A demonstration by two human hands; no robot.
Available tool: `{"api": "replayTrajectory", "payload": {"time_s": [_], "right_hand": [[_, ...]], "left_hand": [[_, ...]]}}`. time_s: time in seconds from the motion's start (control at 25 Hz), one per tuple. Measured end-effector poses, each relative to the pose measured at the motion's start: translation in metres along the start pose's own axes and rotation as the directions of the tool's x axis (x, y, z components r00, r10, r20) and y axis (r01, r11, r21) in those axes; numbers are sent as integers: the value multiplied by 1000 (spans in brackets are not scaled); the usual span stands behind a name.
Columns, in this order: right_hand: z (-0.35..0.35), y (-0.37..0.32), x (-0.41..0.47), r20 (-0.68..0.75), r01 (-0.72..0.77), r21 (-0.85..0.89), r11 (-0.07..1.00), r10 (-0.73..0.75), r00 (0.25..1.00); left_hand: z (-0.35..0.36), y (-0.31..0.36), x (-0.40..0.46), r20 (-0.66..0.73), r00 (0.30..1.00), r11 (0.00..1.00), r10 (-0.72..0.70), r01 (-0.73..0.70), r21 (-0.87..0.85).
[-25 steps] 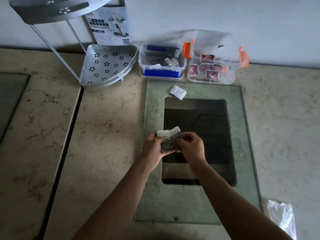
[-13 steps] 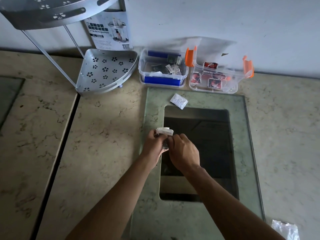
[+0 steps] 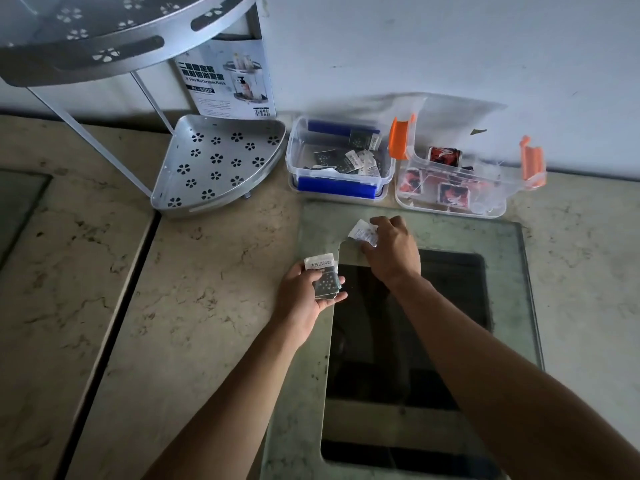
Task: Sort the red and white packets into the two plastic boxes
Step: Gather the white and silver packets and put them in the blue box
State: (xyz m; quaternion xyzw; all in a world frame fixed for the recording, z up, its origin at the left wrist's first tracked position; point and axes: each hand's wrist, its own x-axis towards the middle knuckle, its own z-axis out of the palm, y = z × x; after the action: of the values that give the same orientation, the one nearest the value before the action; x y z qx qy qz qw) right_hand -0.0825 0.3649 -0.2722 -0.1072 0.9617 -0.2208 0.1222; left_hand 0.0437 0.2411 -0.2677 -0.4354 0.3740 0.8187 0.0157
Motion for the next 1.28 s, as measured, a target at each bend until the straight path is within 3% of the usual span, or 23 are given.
{"api": "replayTrajectory", "payload": {"time_s": [0.08,0.16,0.24,0.28,0.32,0.52,0.64,0.76,0.96,1.08,1.28], "right_hand": [[-4,-2,-18,-99,-1,22,1000,4,995],[-9,1,-42,-111,-146,289,946,184,977],[-16,0,-73,54,-326,639,697,382,922],[-20,-2,-91,138,-367,737,568,405,904],[-21,-3,-108,185,-373,778,505,384,905],[-12,-5,-173,226,-330,756,566,248,942],[-2,-2,-194,188,-287,634,718,217,958],[-3,-6,-218,151,-276,593,756,232,961],[-7,-3,-256,382,-379,676,632,139,914],[-11,4,-274,356,-366,727,581,137,925],[-28,13,-278,402,-424,827,370,137,905]], "left_hand": [[-3,-4,-6,-7,1000,1000,-3,3,-9],[-8,-7,-15,-10,1000,1000,-4,4,-12],[-13,-13,-25,5,1000,1000,1,-1,-13],[-16,-17,-31,17,1000,1000,0,0,-14],[-18,-22,-38,33,999,1000,-4,4,-16],[-29,-43,-76,129,992,1000,18,-19,8],[-31,-52,-94,154,988,999,29,-34,27],[-35,-62,-113,154,988,999,24,-30,36],[-47,-80,-137,129,991,998,-16,9,60],[-55,-91,-154,134,991,993,-6,-10,118],[-53,-87,-181,131,987,953,93,-126,275]]}}
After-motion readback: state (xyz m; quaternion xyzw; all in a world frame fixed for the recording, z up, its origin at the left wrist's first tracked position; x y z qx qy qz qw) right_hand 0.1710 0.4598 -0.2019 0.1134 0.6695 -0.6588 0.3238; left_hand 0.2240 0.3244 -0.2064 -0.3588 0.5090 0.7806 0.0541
